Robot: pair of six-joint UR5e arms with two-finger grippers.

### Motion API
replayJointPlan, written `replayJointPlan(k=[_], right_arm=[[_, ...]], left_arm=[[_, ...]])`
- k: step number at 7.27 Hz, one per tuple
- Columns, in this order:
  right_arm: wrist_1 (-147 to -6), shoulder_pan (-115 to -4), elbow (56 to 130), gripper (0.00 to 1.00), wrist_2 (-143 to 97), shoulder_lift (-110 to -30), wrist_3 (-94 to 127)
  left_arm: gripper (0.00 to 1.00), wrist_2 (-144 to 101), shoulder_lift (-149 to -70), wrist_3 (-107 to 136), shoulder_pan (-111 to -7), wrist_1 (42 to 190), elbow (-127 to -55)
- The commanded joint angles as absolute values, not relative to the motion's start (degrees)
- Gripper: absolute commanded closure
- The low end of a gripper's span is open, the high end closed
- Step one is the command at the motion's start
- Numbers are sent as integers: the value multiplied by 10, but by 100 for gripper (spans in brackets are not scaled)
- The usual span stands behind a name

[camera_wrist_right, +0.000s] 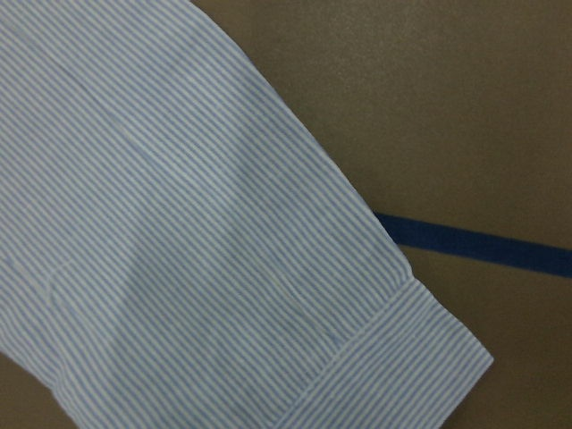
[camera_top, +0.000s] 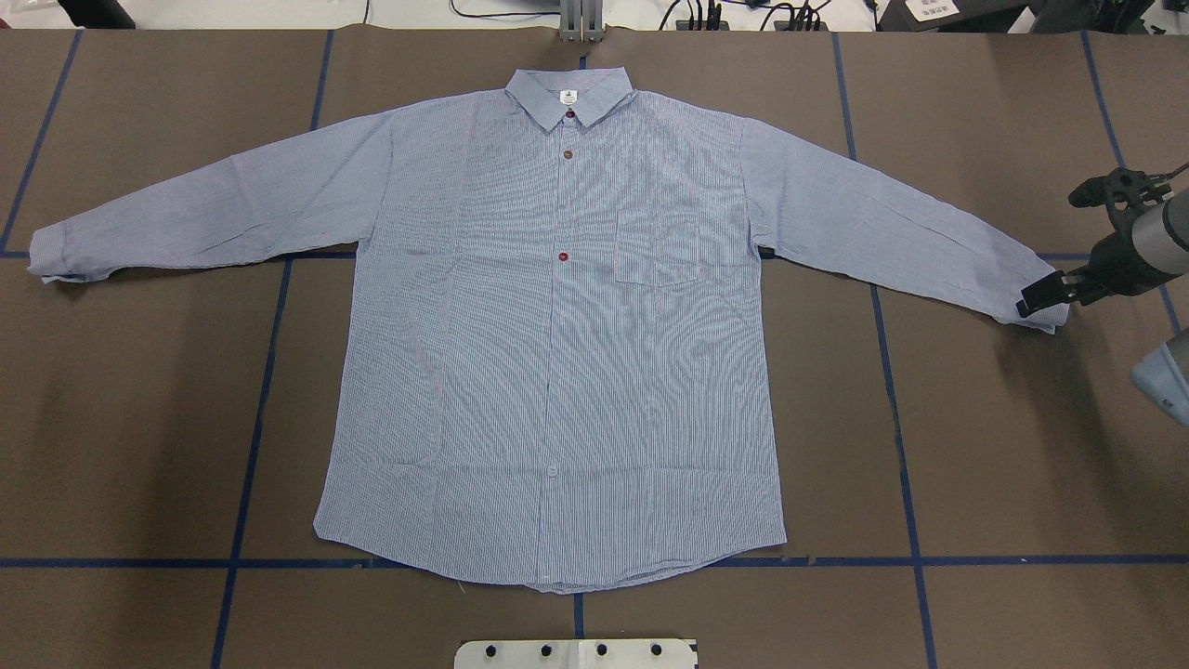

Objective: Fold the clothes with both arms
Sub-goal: 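Lower the right gripper onto the cuff nearest it and grasp it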

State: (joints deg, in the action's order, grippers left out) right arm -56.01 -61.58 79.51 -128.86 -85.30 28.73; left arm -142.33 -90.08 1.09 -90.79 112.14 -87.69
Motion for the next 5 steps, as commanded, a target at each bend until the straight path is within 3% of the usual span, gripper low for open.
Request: replayJointPlan(k=[1,3,5], right_arm=[[-561,-615,793,0,-1292,-852,289],[-562,-615,793,17,-1293,-857,295],[-563,-615,792,21,-1294,-860,294]], left_arm=[[1,-1424,-901,11,-908,1122,-877],[1,-1424,-901,11,-909,1121,-878],[1,-1424,-901,11,-909,1121,-879]])
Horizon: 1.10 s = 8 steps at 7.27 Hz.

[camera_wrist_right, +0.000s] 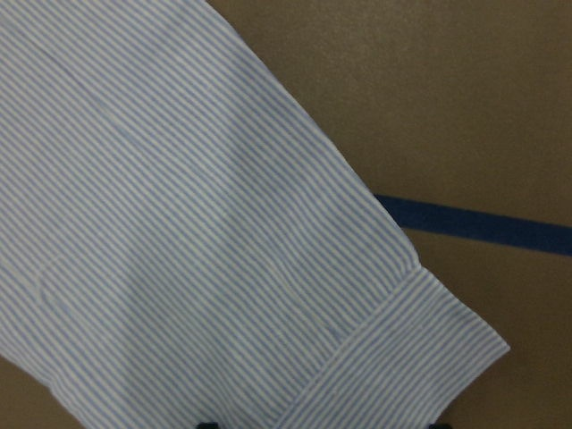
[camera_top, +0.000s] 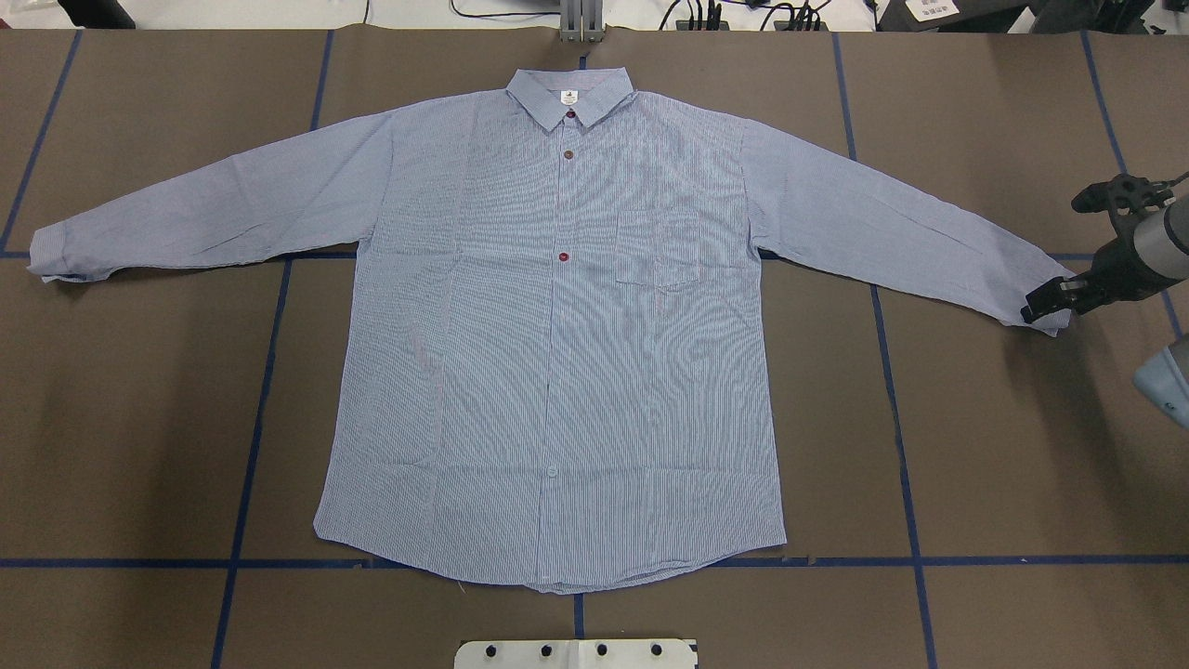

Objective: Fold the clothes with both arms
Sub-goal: 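Lower the right gripper onto the cuff nearest it and grasp it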

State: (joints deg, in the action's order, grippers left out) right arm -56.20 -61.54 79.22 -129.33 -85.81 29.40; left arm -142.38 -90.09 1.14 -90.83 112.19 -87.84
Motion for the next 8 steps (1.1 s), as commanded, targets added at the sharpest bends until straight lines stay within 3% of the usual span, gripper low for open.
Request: replayJointPlan(k=[1,4,8], right_arm=[[-565,-616,795,23,-1294,-860,295],[-567,-615,797,56,-1300,-853,304],[-567,-616,798,69,-1301,-859,305]], left_arm=[[1,-1424,-901,11,-909,1121,-879],[1,-1424,-901,12,-909,1121,-878],[1,-1425,-901,18,-908,1122,-879]])
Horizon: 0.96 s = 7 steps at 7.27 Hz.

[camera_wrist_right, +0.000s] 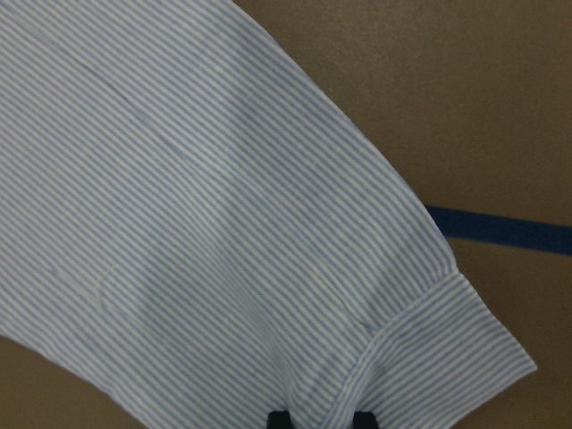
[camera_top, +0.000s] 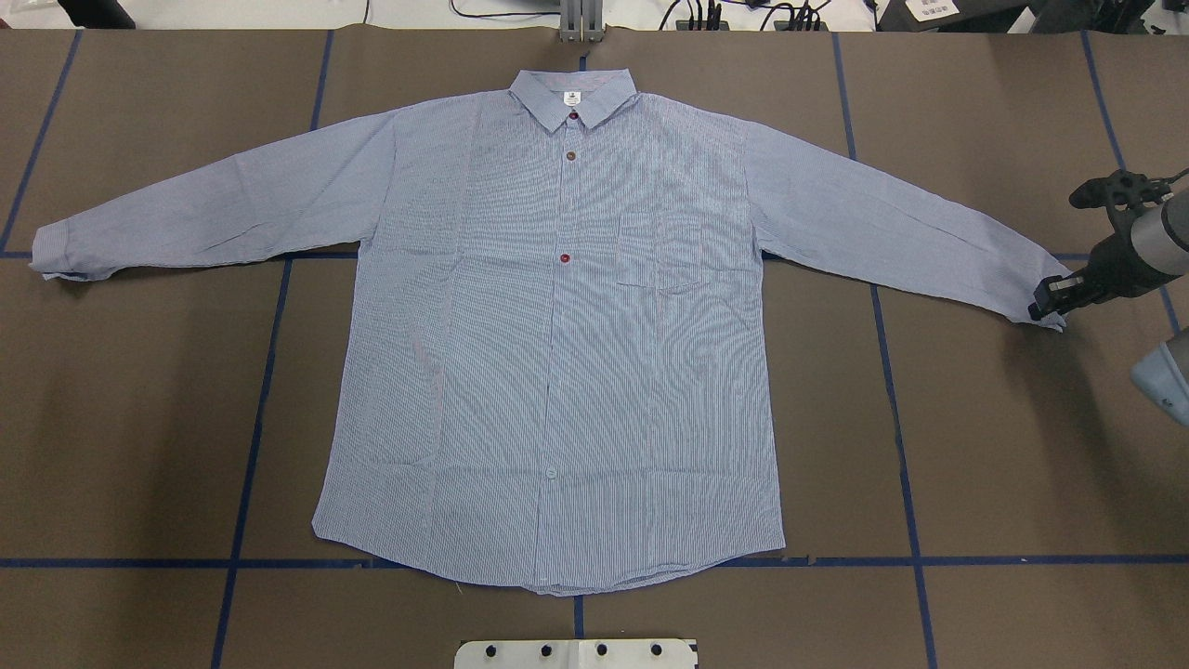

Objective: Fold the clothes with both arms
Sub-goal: 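Lower the right gripper onto the cuff nearest it and grasp it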

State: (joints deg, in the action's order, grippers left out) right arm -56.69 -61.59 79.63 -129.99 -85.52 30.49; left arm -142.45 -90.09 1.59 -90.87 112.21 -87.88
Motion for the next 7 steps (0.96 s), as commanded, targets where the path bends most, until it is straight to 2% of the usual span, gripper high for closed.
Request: replayJointPlan(k=[1,2,7], right_arm=[[-567,-616,797,86,-1300,-859,318],[-565,-616,804,100,-1300,-857,366],[-567,-638,884,100,-1364,-853,388]], left_arm=[[1,-1425,-901,18,-909,1122,-880],[1,-1425,-901,18,-909,1122,-880],[1,-1424,-902,19,-908,1121,-879]])
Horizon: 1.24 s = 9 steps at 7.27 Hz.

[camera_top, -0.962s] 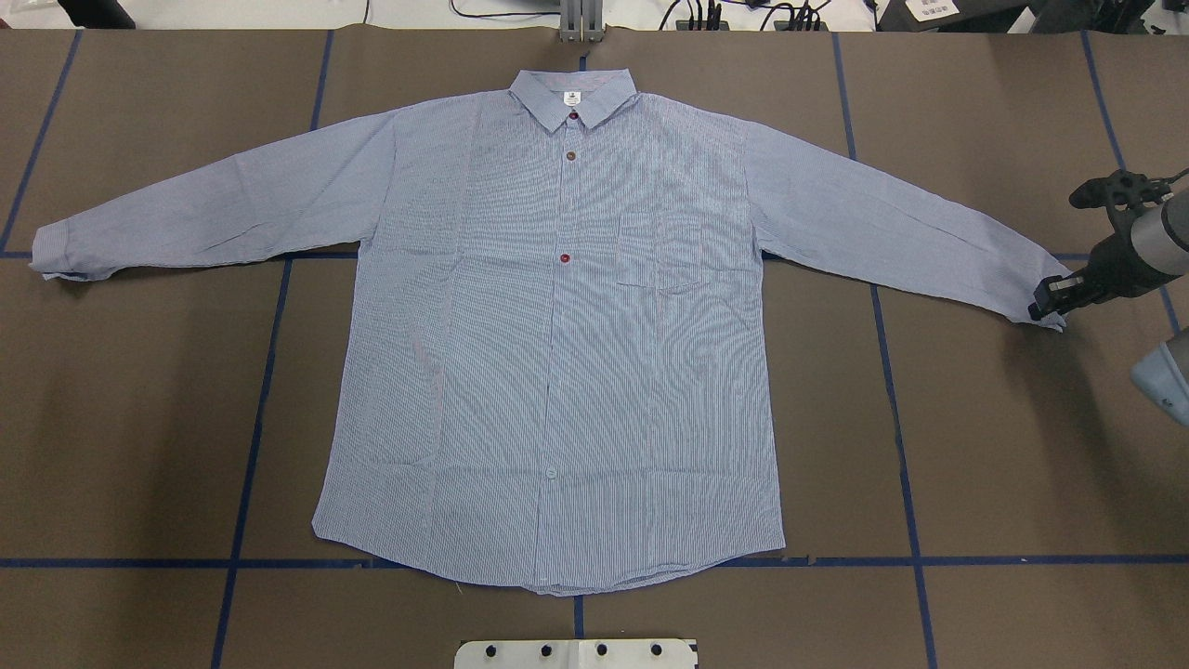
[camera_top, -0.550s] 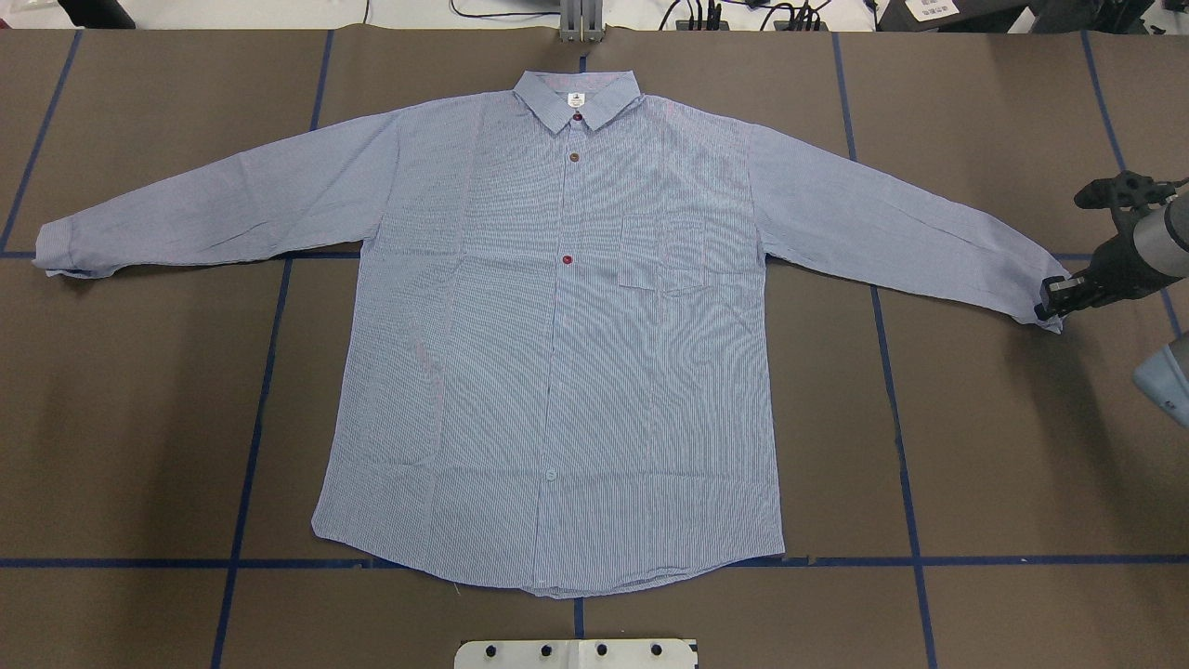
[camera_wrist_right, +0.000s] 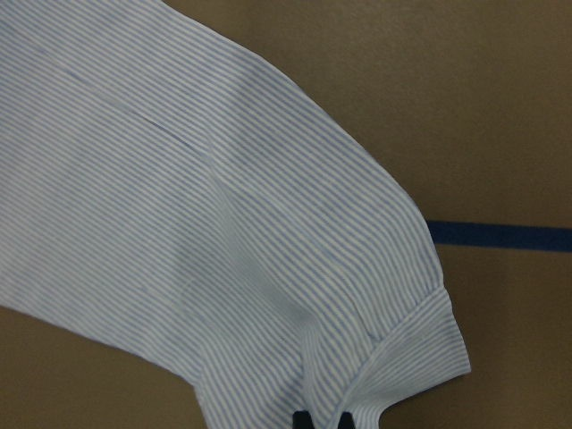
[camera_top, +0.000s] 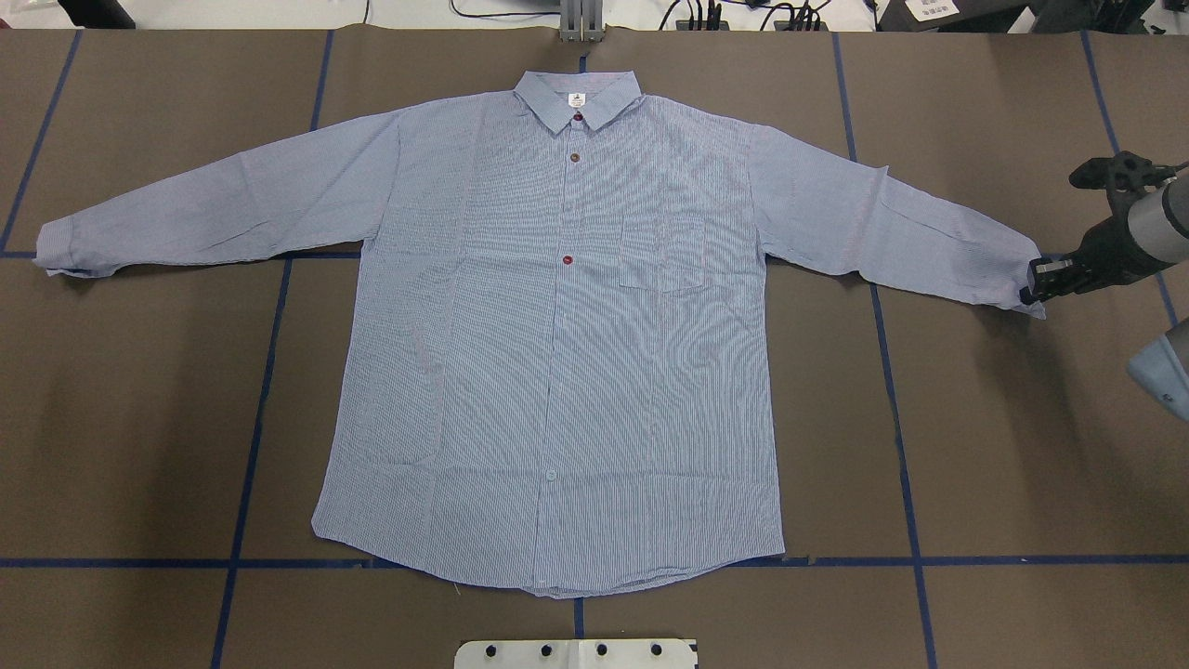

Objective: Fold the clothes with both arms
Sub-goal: 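Lift the grasped cuff with the right gripper and carry it across the shirt front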

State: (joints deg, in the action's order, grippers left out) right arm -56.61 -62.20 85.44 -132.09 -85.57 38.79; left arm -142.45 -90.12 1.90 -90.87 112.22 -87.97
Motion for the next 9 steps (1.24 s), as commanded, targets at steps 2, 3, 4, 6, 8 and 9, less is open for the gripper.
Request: replayJointPlan(k=[2,3,4,6,8,9], right_arm=[[-564,-663,951,100,-1428,-851,408],[-562,-662,978,100,-1429,-833,456],[-567,-661,1004,100,-1434,-804,460],[-591,-626,1016,100,-1437,-703,483],[-720,-571,956,100,-1427,-535,520],[-724,-536,907,100,-1387,-493,519]], left_arm=[[1,-1424,-902,19,-909,1121,-879],[1,-1425,-902,19,-909,1121,-879],[1,-1425,-902,19,-909,1121,-879],[1,-1425,-902,20,-909,1121,-882],[1,-1425,-902,20,-909,1121,-881],[1,-1425,-902,19,-909,1121,-882]])
